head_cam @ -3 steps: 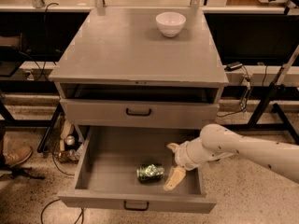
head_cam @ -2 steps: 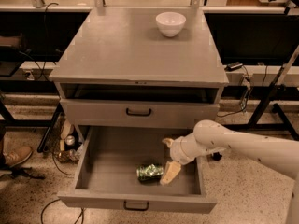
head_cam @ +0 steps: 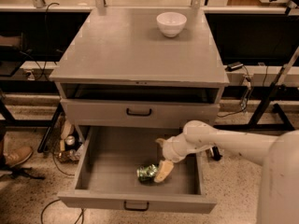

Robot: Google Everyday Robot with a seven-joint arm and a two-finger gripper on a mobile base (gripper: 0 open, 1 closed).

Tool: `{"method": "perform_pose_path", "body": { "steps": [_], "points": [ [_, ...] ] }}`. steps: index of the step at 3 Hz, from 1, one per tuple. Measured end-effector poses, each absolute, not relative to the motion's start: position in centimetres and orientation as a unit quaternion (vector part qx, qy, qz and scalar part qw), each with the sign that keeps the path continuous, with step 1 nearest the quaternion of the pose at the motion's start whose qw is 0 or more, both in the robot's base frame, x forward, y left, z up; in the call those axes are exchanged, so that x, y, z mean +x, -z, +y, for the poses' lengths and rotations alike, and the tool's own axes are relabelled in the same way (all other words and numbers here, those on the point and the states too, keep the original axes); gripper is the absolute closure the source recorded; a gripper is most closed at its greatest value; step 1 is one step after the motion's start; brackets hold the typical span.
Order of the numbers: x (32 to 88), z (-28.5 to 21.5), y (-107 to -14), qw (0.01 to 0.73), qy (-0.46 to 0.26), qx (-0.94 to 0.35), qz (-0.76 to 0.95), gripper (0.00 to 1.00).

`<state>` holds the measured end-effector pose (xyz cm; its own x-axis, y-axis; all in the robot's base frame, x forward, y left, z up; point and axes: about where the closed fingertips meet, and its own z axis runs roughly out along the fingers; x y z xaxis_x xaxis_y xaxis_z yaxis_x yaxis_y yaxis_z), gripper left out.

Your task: Pick green can from middle drawer and place on counter

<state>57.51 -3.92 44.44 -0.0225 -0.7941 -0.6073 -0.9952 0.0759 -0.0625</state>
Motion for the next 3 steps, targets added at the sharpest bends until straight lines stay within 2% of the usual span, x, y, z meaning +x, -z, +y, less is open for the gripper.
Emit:
{"method": "perform_pose_path", "body": {
  "steps": [2, 3],
  "points": [
    [58.1, -1.7, -39.9, 0.235, -0.196, -0.659, 0.687, 0.00],
    [58.1, -0.9, -37.1, 0.214, -0.203, -0.652, 0.698, 0.26]
  ]
}}
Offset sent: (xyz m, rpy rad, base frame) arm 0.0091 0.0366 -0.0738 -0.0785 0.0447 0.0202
